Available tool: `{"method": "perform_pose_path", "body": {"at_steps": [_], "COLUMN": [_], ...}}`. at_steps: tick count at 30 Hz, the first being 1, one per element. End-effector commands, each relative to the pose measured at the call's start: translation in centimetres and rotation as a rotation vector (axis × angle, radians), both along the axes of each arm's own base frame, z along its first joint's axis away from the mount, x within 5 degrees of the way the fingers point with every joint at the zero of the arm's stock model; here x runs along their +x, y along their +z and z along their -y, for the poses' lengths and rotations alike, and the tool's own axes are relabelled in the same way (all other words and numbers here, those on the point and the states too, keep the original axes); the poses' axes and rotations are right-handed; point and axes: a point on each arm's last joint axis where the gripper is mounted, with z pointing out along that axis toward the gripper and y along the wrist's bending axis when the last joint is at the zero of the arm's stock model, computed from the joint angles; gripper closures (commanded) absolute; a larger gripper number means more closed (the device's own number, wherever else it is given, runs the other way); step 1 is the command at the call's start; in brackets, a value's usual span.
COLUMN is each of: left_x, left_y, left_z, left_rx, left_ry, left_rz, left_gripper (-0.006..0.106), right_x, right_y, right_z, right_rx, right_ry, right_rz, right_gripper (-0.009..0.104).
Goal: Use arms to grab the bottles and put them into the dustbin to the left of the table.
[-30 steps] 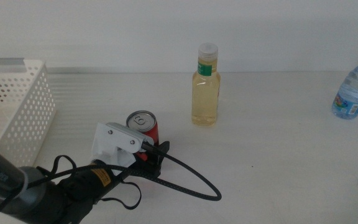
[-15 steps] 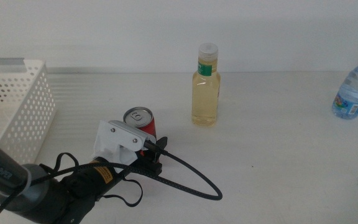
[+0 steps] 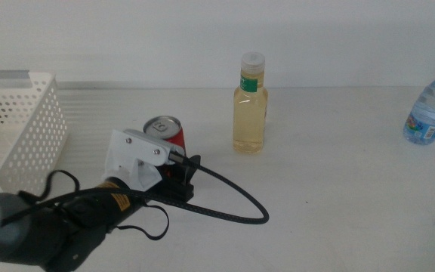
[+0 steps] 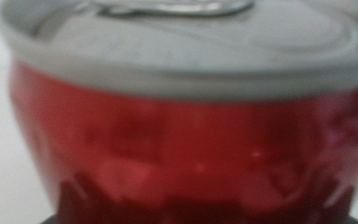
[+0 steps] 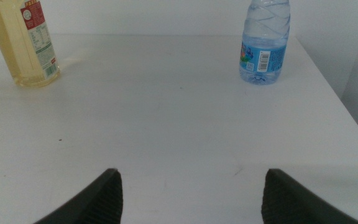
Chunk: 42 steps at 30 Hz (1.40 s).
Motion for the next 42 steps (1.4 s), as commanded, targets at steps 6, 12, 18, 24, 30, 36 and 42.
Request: {"method": "perform_pose_path", "body": {"at_steps": [6, 12, 18, 24, 30, 36, 42], "left_x": [-0.9, -2.0, -2.7, -2.8, -2.1, -0.8, 0.3], "left_y": [6.4, 9.1, 11.3, 13.4, 15.3, 17.2, 20.7], "left_z": [-0.5, -1.3, -2.0, -2.3, -3.7, -6.4, -9.9], "left_rx": [-0.064, -0.068, -0.065, 0.042, 0.1, 0.201, 0.262], "left_ry": [0.017, 0.046, 0.089, 0.105, 0.173, 0.28, 0.396], "left_rz": [0.13, 0.145, 0.117, 0.038, -0.04, -0.129, -0.144], "left_gripper": [0.105, 0.105, 0.105, 0.105, 0.105, 0.105, 0.105], "right_x": [-0.1, -0.1, -0.1, -0.1, -0.1, -0.1, -0.1], "right_y": [1.1, 1.1, 1.1, 1.1, 1.1, 1.1, 1.1], "right_z": [0.0, 0.0, 0.0, 0.0, 0.0, 0.0, 0.0], "right_rx": [-0.013, -0.013, -0.013, -0.013, -0.013, -0.013, -0.013], "right_ry": [-0.003, -0.003, -0.003, -0.003, -0.003, -0.003, -0.003], "right_rz": [0.108, 0.108, 0.108, 0.108, 0.108, 0.108, 0.108], "right_gripper": [0.036, 0.036, 0.036, 0.036, 0.036, 0.036, 0.036]}}
